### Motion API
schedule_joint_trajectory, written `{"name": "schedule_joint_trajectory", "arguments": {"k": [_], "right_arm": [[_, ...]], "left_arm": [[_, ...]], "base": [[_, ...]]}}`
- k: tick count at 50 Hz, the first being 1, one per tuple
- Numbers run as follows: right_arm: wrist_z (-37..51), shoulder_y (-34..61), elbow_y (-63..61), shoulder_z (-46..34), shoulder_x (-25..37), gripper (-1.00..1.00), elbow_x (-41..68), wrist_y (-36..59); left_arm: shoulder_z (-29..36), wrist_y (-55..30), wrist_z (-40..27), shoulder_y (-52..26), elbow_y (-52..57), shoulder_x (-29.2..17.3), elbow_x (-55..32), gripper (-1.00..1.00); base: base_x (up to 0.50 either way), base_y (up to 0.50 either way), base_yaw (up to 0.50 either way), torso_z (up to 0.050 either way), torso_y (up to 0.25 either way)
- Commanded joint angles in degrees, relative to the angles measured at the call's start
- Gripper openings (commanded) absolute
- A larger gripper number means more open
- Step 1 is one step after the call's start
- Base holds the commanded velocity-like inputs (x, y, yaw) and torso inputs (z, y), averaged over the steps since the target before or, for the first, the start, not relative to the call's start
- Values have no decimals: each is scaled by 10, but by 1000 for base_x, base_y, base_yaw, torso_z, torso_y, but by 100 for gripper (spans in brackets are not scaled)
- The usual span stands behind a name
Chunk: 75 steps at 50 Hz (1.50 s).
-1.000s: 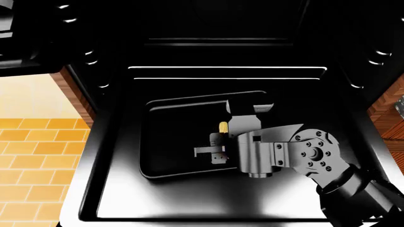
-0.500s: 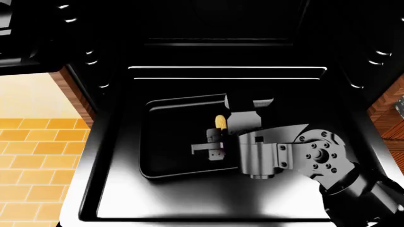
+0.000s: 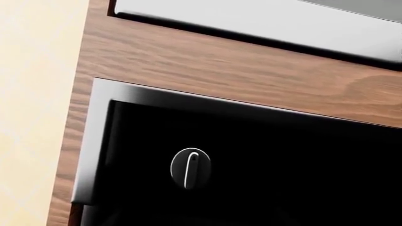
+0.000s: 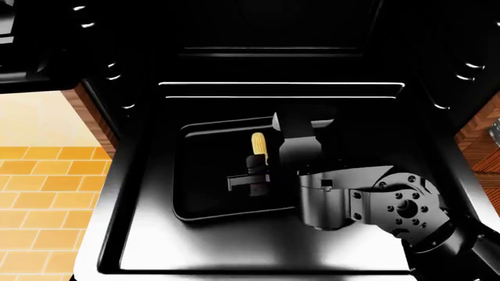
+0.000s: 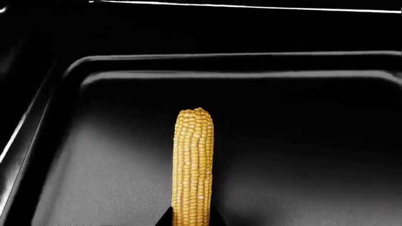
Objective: Pick the corn from the oven and place it on the plate on the counter.
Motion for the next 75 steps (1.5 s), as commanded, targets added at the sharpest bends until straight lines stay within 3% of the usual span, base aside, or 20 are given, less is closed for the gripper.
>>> {"name": "schedule_joint_trajectory", "arguments": {"k": [1, 35, 75], "right_arm": [[-31, -2, -28, 6, 8, -100, -19, -3], [-175, -36, -138, 39, 40, -100, -108, -61], [-228, 15, -217, 29, 48, -100, -192, -55]], "left_arm": [[4, 1, -5, -4, 1, -1, -3, 100], [14, 4, -11, -17, -2, -5, -7, 100], [24, 7, -13, -23, 0, -6, -6, 100]], "base": [[0, 0, 0, 0, 0], [0, 0, 0, 0, 0], [0, 0, 0, 0, 0]]}}
